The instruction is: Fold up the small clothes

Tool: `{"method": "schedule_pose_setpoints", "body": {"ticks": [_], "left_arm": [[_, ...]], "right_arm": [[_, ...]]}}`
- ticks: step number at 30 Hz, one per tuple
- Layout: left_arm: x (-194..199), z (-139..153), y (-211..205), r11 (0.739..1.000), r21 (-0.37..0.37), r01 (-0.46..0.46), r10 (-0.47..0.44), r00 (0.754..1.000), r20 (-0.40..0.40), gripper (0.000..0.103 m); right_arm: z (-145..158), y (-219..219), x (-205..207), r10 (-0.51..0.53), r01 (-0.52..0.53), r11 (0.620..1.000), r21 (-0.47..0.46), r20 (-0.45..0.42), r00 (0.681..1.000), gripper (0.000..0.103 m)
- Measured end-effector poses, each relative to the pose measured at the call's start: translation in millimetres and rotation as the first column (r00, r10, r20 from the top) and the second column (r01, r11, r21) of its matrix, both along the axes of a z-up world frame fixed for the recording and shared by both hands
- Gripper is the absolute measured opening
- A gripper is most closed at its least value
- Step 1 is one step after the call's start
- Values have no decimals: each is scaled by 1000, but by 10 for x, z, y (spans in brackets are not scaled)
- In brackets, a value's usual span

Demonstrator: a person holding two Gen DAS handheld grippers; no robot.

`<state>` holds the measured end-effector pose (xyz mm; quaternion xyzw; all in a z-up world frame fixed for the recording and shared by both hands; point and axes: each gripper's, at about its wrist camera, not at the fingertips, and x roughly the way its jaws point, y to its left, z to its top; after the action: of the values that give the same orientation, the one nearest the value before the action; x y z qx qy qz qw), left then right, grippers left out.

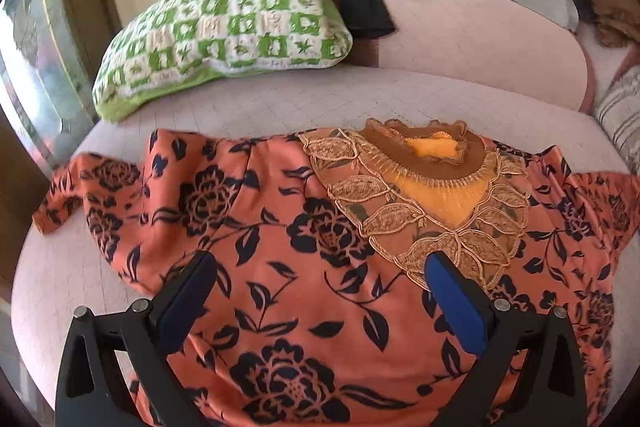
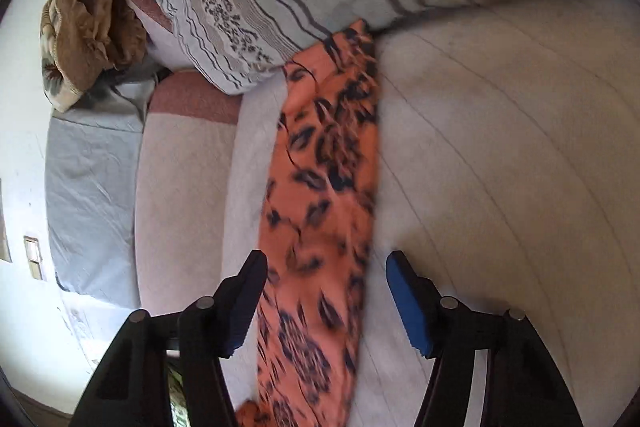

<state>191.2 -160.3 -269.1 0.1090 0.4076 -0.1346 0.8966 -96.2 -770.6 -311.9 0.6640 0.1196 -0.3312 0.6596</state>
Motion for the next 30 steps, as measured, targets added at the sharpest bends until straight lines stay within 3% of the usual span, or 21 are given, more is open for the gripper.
{"method": "schedule_pose_setpoints", "body": {"ticks": [2,4,5,6,10,14,16,19,21,24,26,28,30], "left_arm": [[6,-30,-34,1000,22,4,-4,1000,4,103],[40,-50,-40,1000,13,1,-1,1000,-16,103],[53,-58,-37,1000,8,-1,2,1000,-22,103],[67,-57,-28,1000,5,-8,8,1000,-24,103],[108,-19,8,999,-3,-37,37,999,-11,103],[130,137,141,997,-20,-73,74,997,39,103],[164,232,267,994,-29,-107,109,992,66,103],[246,364,552,981,-50,-189,193,977,92,103],[314,428,820,962,-74,-263,269,959,90,103],[348,484,1223,925,-108,-364,374,923,92,103],[364,498,1480,897,-130,-423,435,897,81,103],[364,489,1685,869,-153,-471,484,873,59,103],[394,449,1836,847,-180,-500,511,860,15,103]], "right_arm": [[3,-115,92,-1,1,1000,-29,-14,1000,60],[-18,-234,181,4,-6,999,-54,-39,999,41],[-24,-283,225,15,-19,997,-71,-60,998,21],[-56,-328,262,27,-33,997,-73,-80,996,9],[39,-283,250,30,-38,994,-105,-76,997,7],[699,82,530,157,-144,955,-258,32,987,7],[1089,410,762,272,-228,914,-337,88,958,7],[1614,1194,1217,486,-391,795,-465,101,868,7],[1766,1745,1517,601,-483,714,-507,88,795,7],[1716,2652,2030,755,-632,586,-507,57,654,8],[1508,3272,2322,819,-722,492,-486,-22,573,10],[1177,3812,2603,884,-836,380,-396,-112,455,12],[723,4288,2770,945,-946,242,-217,-170,281,14]]}}
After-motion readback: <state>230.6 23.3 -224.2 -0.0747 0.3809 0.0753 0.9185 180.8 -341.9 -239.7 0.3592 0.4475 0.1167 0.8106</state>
